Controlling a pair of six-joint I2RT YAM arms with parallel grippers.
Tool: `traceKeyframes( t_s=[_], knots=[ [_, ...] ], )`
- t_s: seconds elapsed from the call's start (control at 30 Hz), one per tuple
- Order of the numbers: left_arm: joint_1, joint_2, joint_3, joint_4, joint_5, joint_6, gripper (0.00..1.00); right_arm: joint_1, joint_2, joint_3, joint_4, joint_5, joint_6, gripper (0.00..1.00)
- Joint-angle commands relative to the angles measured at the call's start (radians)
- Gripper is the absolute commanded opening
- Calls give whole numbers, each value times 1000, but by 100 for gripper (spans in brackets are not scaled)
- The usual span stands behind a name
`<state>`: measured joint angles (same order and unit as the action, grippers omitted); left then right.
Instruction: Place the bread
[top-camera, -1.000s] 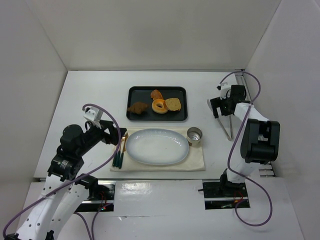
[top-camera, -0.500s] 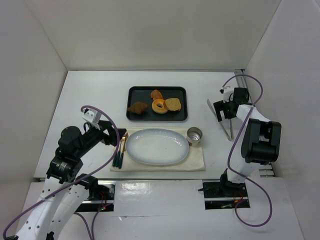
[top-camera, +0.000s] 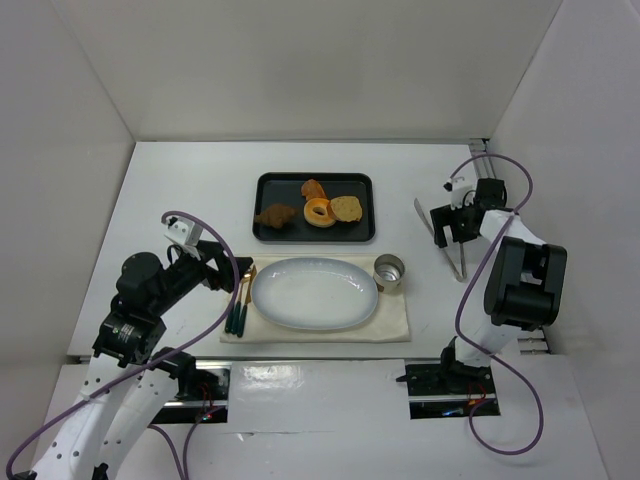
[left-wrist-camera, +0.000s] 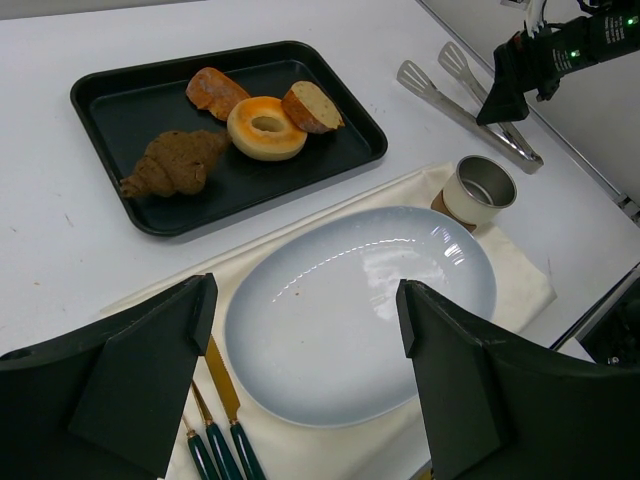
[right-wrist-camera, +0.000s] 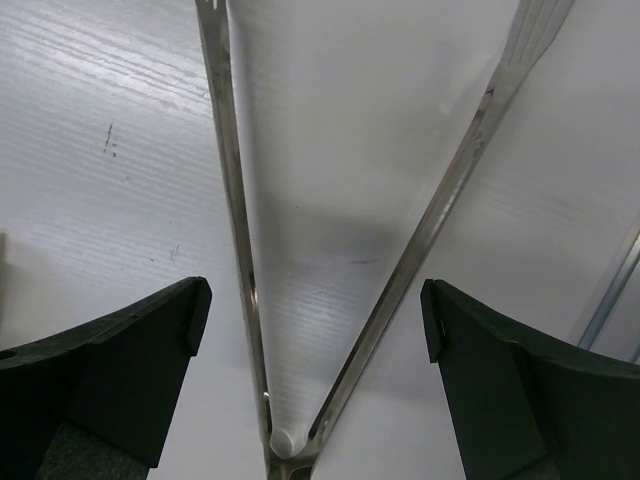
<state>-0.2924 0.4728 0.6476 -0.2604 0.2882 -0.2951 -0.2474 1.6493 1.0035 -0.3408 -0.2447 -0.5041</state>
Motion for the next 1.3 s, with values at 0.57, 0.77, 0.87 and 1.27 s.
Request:
traceKeyframes(
  t_s=[0.57,0.77,0.87,1.27],
  knots=[
    [-2,-22,3,50,20,-7,90,-26,-25,-43,-53,-67,-47,100],
    [-2,-22,3,50,20,-7,90,-26,-16,-52,-44,-35,-28,100],
    [-2,-22,3,50,20,-7,90,-26,-5,-52,-44,-25,-17,97],
    [-2,-31,3,50,20,-7,90,-26,61,-62,-26,4,-8,94]
  ],
)
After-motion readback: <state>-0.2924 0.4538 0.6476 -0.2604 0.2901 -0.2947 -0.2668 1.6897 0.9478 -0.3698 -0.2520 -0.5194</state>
